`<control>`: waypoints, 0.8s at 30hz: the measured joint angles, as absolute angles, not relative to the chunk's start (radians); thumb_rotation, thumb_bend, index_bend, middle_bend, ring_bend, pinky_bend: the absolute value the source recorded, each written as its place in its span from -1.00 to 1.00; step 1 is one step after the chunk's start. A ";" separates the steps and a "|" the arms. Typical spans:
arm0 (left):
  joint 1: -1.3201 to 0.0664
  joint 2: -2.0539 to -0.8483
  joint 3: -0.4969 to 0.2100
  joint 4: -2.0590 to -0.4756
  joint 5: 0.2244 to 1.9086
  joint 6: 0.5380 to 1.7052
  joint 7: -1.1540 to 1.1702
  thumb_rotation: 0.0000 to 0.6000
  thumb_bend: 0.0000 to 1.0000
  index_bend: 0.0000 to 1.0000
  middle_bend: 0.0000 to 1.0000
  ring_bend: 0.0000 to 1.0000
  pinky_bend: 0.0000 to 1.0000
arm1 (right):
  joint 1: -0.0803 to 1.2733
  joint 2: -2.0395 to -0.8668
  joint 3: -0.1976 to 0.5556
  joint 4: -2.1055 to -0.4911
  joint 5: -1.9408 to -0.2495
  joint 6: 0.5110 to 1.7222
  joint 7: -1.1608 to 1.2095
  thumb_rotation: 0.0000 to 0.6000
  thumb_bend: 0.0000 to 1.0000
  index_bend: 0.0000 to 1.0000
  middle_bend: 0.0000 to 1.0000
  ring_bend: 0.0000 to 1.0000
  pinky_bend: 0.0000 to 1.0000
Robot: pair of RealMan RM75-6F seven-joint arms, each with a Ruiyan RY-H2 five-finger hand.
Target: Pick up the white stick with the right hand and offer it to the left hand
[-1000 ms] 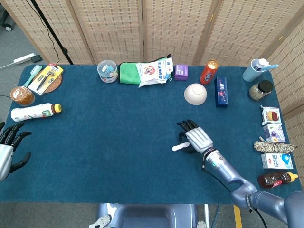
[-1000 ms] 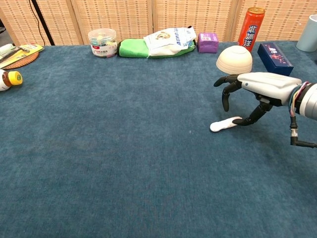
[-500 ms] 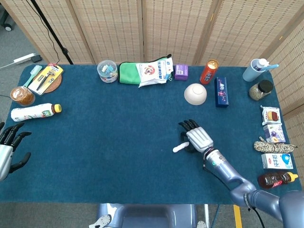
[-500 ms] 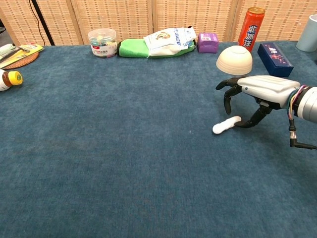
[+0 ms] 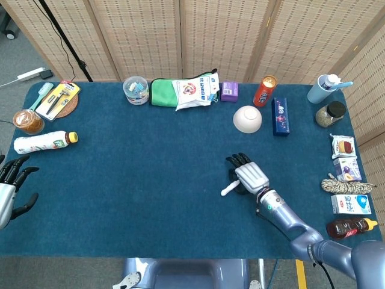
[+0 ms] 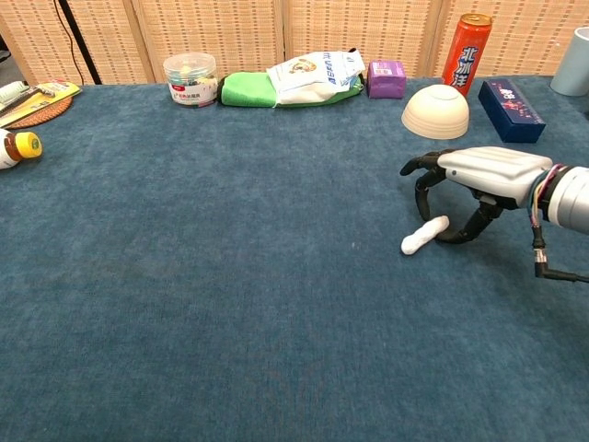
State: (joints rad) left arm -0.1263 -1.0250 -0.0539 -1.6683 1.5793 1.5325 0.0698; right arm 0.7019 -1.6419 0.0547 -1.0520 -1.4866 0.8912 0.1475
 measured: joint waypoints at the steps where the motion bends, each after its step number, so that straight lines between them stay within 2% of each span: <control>1: -0.127 -1.026 -0.054 -1.668 1.579 1.532 0.070 1.00 -0.45 -0.45 -0.71 -0.70 -0.93 | 0.703 -1.642 0.055 -1.052 -1.486 0.890 0.145 1.00 -0.35 0.00 -0.77 -1.00 -1.00; 6: -0.129 -1.027 -0.055 -1.667 1.580 1.531 0.070 1.00 -0.45 -0.45 -0.71 -0.70 -0.93 | 0.706 -1.643 0.055 -1.053 -1.481 0.884 0.138 1.00 -0.30 0.10 -0.71 -0.97 -1.00; 13: -0.132 -1.028 -0.056 -1.667 1.580 1.528 0.072 1.00 -0.45 -0.45 -0.71 -0.70 -0.93 | 0.700 -1.645 0.059 -1.060 -1.464 0.886 0.122 1.00 -0.14 0.25 -0.58 -0.81 -1.00; 24: -0.173 -1.035 -0.058 -1.669 1.622 1.494 0.084 1.00 -0.45 -0.43 -0.71 -0.70 -0.93 | 0.664 -1.604 0.096 -1.157 -1.406 0.932 0.096 1.00 -0.07 0.31 -0.51 -0.69 -1.00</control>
State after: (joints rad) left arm -0.1727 -1.0347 -0.0580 -1.6692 1.6218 1.4941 0.0842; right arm 0.6642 -1.6035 0.0958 -1.1569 -1.4056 0.9316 0.0964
